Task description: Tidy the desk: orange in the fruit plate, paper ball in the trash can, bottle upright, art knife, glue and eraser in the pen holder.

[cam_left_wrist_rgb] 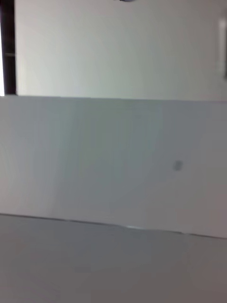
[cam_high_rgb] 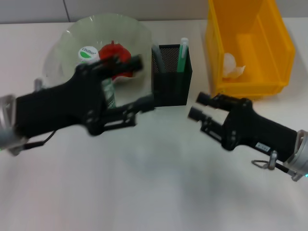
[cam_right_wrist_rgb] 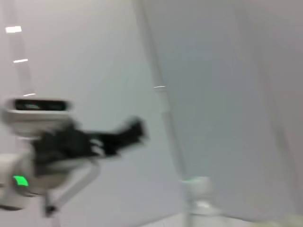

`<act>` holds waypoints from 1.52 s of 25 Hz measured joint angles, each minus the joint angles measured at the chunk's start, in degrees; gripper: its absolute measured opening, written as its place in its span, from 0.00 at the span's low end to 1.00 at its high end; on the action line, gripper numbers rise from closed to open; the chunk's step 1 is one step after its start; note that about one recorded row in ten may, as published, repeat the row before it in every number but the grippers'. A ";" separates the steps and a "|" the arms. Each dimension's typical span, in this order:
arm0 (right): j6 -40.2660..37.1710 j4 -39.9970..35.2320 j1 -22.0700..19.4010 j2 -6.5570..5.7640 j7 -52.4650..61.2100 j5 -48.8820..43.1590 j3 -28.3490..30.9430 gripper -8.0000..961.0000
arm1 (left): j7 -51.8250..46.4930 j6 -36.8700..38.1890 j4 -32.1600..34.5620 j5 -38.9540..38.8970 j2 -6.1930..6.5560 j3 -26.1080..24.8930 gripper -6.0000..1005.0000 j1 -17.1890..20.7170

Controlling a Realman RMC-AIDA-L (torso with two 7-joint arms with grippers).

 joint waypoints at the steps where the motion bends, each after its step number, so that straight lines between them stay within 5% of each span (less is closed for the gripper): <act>1: -1.06 -1.37 -0.08 -0.01 0.06 -1.52 -0.03 0.43 | -0.24 0.66 -0.09 1.79 0.02 -1.42 0.79 0.62; 6: -3.22 -7.32 -0.71 -0.02 1.98 -7.05 0.03 0.44 | 0.43 3.53 -0.76 9.57 -0.15 -7.21 0.79 3.38; 12: -5.36 -18.57 -2.00 -0.14 15.70 -16.55 2.83 0.66 | 2.35 5.32 -4.21 12.81 -0.01 -9.57 0.79 4.15; 17: -6.96 -23.54 -3.54 0.00 16.47 -21.30 5.43 0.79 | 7.25 5.98 -7.41 13.57 -0.36 -10.00 0.79 4.88; 38: -6.70 -23.73 -4.47 0.25 16.22 -22.75 4.89 0.79 | 7.27 6.24 -7.69 14.44 -0.36 -10.12 0.79 5.34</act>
